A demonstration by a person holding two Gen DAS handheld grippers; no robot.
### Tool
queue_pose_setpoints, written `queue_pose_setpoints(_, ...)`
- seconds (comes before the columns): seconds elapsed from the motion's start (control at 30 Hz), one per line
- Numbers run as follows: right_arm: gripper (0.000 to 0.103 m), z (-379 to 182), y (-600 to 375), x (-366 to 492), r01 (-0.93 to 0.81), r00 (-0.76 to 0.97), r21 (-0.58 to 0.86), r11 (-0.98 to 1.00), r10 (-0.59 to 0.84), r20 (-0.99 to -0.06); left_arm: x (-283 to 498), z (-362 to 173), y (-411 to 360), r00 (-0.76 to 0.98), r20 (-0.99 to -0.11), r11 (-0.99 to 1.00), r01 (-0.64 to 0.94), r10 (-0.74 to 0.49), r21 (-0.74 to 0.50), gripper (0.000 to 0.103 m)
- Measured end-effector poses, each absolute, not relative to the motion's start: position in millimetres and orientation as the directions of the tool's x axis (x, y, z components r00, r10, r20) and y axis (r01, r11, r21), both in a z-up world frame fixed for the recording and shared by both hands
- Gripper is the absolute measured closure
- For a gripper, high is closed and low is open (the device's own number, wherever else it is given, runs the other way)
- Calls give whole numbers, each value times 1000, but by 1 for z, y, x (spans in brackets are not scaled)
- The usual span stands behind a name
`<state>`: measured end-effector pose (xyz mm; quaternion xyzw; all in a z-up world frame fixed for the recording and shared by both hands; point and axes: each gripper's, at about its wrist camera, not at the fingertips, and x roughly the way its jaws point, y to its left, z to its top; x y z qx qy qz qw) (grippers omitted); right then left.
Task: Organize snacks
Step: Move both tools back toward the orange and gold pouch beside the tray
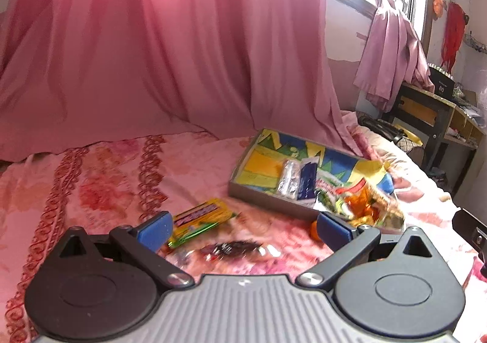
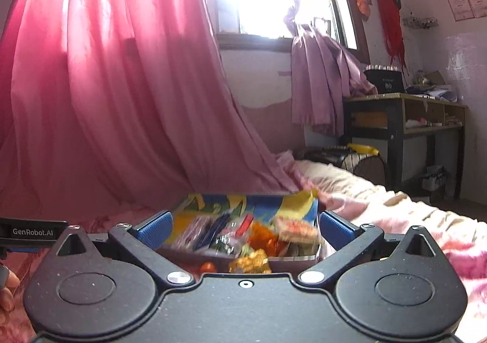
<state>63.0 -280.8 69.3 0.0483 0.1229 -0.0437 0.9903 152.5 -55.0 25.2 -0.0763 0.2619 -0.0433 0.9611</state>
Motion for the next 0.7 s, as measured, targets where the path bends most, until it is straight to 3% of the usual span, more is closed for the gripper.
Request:
queue_pose_setpoints(0.37, 1, 50, -247, 31, 96, 937, 72, 993, -65, -345, 113, -2, -37, 859, -502, 991, 38, -99, -130, 0)
queue_pose_setpoints(0.7, 1, 39, -236, 28, 93, 911, 39, 995, -69, -407, 102, -27, -29, 820, -565, 993, 30, -92, -117, 0)
